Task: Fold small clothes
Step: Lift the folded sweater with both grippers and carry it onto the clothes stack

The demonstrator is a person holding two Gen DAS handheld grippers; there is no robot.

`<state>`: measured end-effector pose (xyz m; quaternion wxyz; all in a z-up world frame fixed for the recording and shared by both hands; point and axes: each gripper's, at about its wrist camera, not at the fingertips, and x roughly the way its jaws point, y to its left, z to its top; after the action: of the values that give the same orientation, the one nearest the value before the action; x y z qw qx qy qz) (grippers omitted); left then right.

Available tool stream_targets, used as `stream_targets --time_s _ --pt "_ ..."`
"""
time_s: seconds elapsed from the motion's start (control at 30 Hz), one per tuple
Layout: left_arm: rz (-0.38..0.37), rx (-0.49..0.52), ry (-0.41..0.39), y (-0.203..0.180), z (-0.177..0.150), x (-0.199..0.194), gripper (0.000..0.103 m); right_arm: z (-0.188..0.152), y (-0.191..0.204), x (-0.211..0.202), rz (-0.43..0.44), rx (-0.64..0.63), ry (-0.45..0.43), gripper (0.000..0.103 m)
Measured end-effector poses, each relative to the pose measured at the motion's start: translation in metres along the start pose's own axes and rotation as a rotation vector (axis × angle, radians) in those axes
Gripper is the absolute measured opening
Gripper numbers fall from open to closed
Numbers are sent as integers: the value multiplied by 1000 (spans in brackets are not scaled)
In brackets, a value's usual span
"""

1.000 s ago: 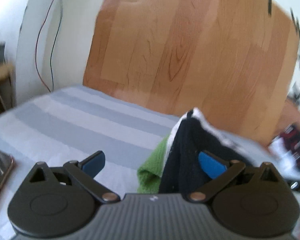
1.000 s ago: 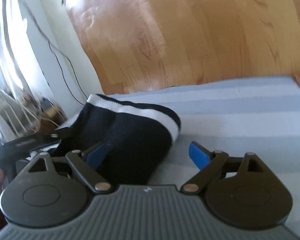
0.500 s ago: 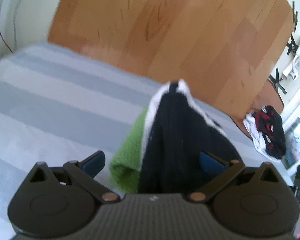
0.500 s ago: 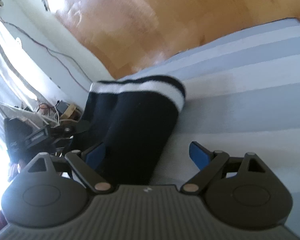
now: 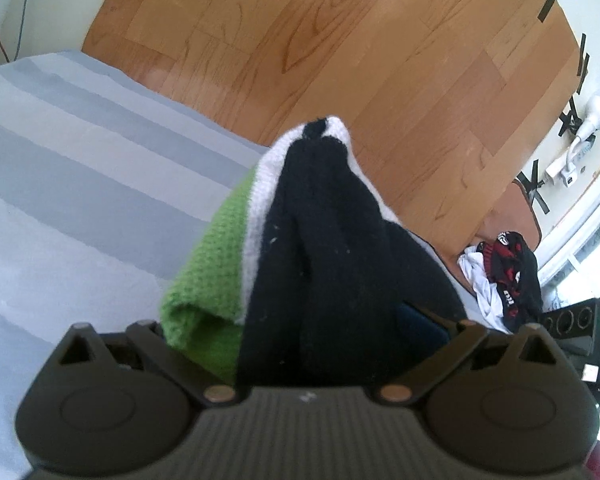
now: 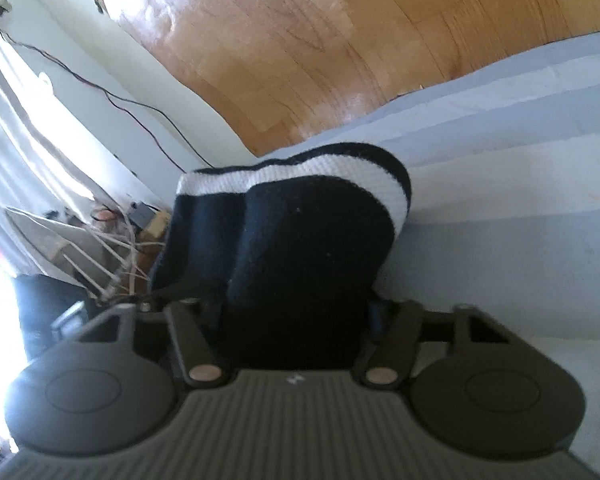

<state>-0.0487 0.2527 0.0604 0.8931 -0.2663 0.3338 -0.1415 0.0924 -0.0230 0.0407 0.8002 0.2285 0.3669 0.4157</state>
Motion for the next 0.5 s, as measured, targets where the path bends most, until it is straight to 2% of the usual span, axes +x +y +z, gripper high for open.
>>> stream_targets --time_s 0.1,0.17,0.27,0.37,0.5 --pt "-29 -1 29 -21 2 11 88 3 6 -26 -24 -70 -55 50" --pt "-80 6 39 -41 5 21 83 8 0 -52 -38 -84 -100 50" --pt "-163 42 53 -84 13 43 82 22 -10 -109 -80 -118 -195 50" --pt "-258 125 66 -153 29 76 82 48 -21 -176 -151 -170 -303 50" --pt "-372 236 71 -268 55 135 82 98 -47 -273 -255 -181 -453 50"
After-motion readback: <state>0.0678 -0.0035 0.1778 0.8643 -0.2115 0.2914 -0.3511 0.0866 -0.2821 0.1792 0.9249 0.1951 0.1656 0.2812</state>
